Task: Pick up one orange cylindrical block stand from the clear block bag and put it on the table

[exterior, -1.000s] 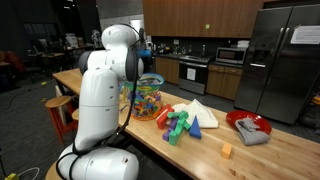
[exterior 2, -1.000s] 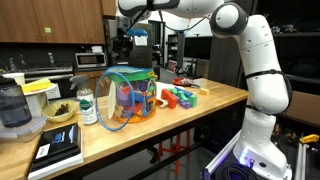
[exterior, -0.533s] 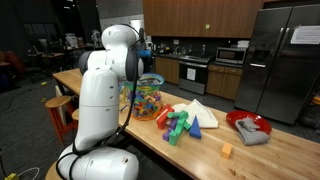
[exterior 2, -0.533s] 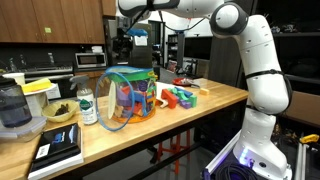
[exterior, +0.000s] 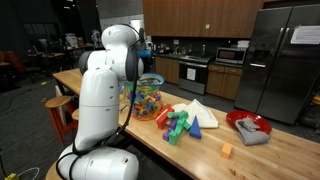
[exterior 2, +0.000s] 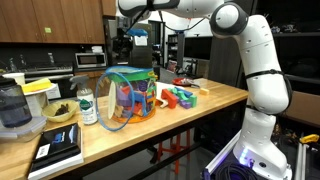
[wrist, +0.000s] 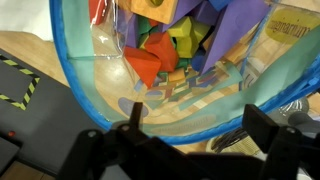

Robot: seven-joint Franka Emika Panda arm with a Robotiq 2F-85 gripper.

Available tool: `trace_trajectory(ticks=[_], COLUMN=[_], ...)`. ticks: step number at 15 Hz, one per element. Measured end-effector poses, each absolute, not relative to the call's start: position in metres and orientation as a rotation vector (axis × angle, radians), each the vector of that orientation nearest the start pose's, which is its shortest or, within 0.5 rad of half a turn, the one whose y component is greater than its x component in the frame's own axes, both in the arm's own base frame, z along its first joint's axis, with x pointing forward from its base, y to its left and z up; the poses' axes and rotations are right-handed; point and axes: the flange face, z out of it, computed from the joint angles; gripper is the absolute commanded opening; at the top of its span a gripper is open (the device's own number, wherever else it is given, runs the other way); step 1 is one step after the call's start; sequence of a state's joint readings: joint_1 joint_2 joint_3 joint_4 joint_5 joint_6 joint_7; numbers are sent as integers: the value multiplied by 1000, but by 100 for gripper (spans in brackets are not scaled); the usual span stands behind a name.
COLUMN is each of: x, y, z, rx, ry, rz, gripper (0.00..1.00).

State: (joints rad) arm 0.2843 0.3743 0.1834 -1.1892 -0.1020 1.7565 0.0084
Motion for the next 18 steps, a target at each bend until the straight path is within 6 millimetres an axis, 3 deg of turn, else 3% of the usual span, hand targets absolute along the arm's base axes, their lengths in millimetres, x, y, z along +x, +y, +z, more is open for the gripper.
trace_trajectory(ticks=[12, 18], x=[624, 622], y=[279, 294], z=[588, 542], rx=[-3037, -3041], ry=[-700, -740], rz=[-293, -161], gripper=[100, 100])
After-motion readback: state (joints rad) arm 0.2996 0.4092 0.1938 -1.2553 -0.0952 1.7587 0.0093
